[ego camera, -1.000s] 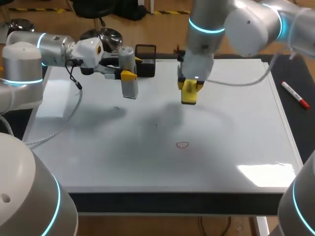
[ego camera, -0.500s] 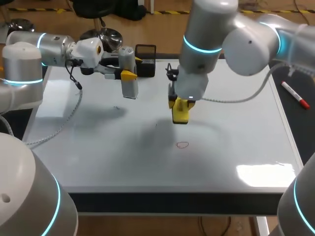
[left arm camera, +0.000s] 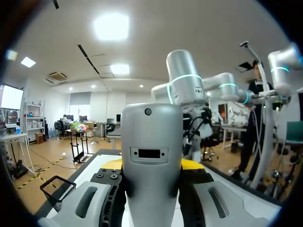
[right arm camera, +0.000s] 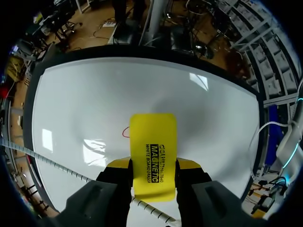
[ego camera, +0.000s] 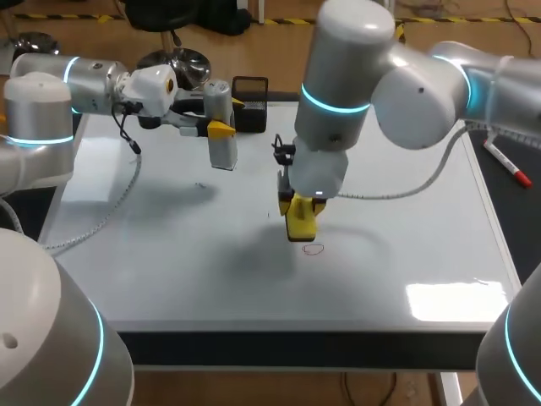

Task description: Pick up the inspection probe, press it on each red-marked spot on the whiteboard one by one, put down the probe, pick up the eraser, and wipe off all the red marks.

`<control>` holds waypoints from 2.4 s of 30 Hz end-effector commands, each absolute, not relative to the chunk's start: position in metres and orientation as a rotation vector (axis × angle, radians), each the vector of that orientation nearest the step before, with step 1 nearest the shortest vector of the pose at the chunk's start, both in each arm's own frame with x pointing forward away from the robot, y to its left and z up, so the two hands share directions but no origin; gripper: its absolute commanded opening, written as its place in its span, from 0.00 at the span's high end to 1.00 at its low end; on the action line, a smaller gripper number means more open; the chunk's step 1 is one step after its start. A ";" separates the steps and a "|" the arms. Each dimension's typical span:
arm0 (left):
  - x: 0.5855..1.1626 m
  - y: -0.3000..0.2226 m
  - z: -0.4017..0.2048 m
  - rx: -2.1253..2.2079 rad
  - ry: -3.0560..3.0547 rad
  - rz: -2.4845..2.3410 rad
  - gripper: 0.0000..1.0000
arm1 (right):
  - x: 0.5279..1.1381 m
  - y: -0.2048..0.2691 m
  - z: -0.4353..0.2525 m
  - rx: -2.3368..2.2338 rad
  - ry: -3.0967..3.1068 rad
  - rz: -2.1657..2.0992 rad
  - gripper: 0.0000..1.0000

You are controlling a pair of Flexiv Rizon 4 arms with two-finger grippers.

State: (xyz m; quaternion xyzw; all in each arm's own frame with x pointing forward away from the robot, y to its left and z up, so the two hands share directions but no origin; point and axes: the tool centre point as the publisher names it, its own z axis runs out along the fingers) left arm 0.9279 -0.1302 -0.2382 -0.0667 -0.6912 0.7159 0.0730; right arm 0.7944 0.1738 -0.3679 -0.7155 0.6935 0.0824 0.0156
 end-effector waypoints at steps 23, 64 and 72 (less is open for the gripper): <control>0.927 -0.130 -0.237 -0.200 -2.079 2.152 1.00 | 0.772 0.181 -0.413 -2.262 2.171 0.280 1.00; 0.927 -0.130 -0.237 -0.200 -2.079 2.152 1.00 | 0.766 0.151 -0.458 -2.281 2.247 0.276 1.00; 0.927 -0.130 -0.237 -0.200 -2.079 2.152 1.00 | 0.765 0.136 -0.460 -2.245 2.287 0.264 1.00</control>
